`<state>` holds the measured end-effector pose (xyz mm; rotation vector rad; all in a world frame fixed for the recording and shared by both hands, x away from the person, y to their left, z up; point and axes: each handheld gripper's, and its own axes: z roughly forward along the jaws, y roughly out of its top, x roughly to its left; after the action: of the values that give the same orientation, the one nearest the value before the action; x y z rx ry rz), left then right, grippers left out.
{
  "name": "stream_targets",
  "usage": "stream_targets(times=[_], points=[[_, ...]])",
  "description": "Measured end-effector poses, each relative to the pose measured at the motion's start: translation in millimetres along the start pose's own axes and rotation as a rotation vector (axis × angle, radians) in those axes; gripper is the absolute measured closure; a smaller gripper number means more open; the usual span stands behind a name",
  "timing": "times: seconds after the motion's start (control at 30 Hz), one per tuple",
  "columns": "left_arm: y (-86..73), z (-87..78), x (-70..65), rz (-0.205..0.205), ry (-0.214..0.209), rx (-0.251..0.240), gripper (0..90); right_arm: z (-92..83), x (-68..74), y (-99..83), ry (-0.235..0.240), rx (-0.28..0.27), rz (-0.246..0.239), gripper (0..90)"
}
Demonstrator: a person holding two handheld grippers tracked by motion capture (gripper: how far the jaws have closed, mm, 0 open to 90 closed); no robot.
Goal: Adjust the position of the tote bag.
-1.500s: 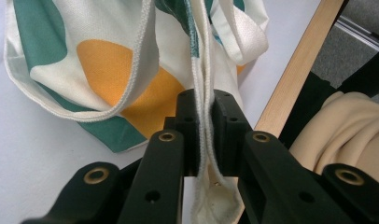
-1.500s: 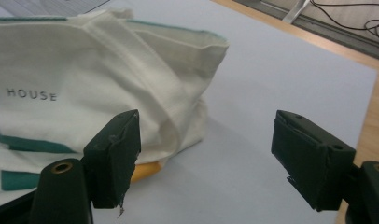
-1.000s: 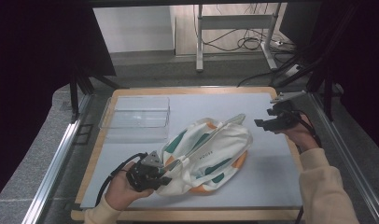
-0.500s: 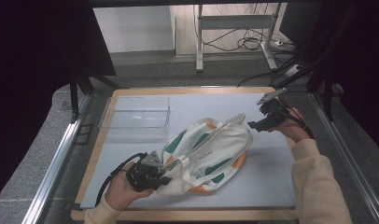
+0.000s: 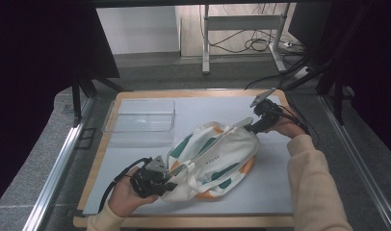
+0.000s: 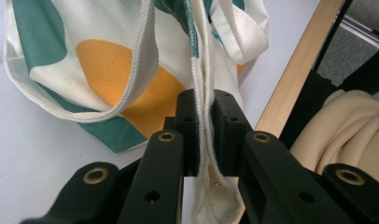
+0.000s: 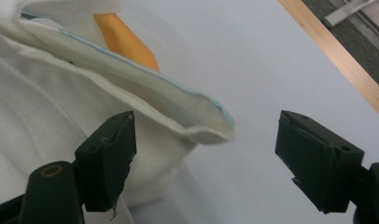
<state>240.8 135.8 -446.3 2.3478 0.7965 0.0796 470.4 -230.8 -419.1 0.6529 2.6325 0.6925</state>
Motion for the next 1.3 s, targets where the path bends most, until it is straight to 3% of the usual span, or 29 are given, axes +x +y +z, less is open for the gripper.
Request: stream_targets(times=[0.2,0.37,0.43,0.53,0.57,0.6,0.63,0.67,0.8,1.0,1.3], points=[[-0.2,-0.1,1.2,0.006,-0.002,0.007,82.5,9.6,4.8,13.3,0.016,0.015,-0.064,20.7],[-0.3,-0.1,0.8,0.002,-0.001,0.002,82.4,14.2,7.2,18.5,0.050,0.012,-0.090,28.3],[-0.4,0.3,1.0,-0.001,-0.001,0.000,82.4,17.9,10.0,20.6,0.080,0.022,-0.112,39.4],[-0.5,0.2,1.8,0.002,0.001,0.001,82.4,20.4,11.0,21.2,0.090,0.024,-0.120,46.6],[-0.6,-0.3,2.1,0.001,0.002,-0.001,82.4,22.4,10.1,21.8,0.133,0.033,-0.133,56.3],[-0.6,-0.3,2.1,0.001,0.002,-0.001,82.3,22.4,10.1,21.8,0.133,0.033,-0.133,56.3],[-0.8,-0.5,2.0,-0.003,0.002,-0.001,82.3,23.8,12.2,22.2,0.142,0.049,-0.153,63.5],[-0.8,-0.5,2.0,-0.003,0.002,-0.001,82.3,23.8,12.2,22.2,0.142,0.049,-0.153,63.5],[-0.9,-0.8,2.2,-0.005,0.003,-0.004,82.3,24.2,12.6,21.2,0.155,0.059,-0.172,78.3],[-0.9,-0.7,2.3,-0.005,0.004,-0.005,82.3,22.3,11.6,18.8,0.167,0.052,-0.164,82.2],[-1.5,-1.7,4.2,0.000,0.019,-0.009,82.9,15.8,14.5,17.2,0.142,0.044,-0.158,83.4]])
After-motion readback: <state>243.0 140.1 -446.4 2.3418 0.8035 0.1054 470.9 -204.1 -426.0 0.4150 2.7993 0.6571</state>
